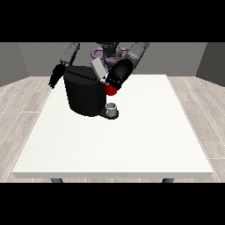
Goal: Insert the coffee pod into the coffee machine and close the lid
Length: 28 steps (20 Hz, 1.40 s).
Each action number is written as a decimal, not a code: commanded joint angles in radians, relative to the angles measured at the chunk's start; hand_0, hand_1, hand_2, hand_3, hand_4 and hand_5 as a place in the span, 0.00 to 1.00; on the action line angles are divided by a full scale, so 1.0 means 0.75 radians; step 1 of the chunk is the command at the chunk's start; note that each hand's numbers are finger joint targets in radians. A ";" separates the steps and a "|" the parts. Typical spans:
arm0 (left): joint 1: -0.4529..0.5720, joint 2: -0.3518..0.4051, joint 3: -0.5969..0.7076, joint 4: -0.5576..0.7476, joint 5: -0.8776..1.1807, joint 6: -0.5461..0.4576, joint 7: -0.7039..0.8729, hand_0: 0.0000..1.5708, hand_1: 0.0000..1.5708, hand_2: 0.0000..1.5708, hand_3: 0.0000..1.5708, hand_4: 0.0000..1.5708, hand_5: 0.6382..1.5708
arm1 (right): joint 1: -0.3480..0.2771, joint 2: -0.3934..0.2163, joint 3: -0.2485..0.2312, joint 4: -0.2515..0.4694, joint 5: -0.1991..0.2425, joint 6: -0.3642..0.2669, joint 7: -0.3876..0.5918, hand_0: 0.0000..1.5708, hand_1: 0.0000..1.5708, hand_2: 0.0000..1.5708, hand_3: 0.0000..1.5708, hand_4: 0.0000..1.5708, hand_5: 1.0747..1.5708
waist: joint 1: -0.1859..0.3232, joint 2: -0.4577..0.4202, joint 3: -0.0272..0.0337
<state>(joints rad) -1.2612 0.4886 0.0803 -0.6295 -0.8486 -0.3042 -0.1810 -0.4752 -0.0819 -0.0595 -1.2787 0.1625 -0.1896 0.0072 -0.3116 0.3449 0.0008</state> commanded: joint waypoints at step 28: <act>-0.005 0.033 0.004 0.002 -0.108 0.197 -0.124 0.00 0.00 0.36 0.30 0.00 1.00 | -0.060 -0.036 -0.015 0.019 0.032 -0.009 0.039 0.00 0.00 0.00 0.00 0.00 1.00 | -0.019 0.064 -0.0005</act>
<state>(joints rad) -1.2898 0.5584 0.0906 -0.6316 -0.9170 -0.1972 -0.2982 -0.5203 -0.0933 -0.0469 -1.2820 0.2058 -0.2112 0.0369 -0.3309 0.4042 0.0018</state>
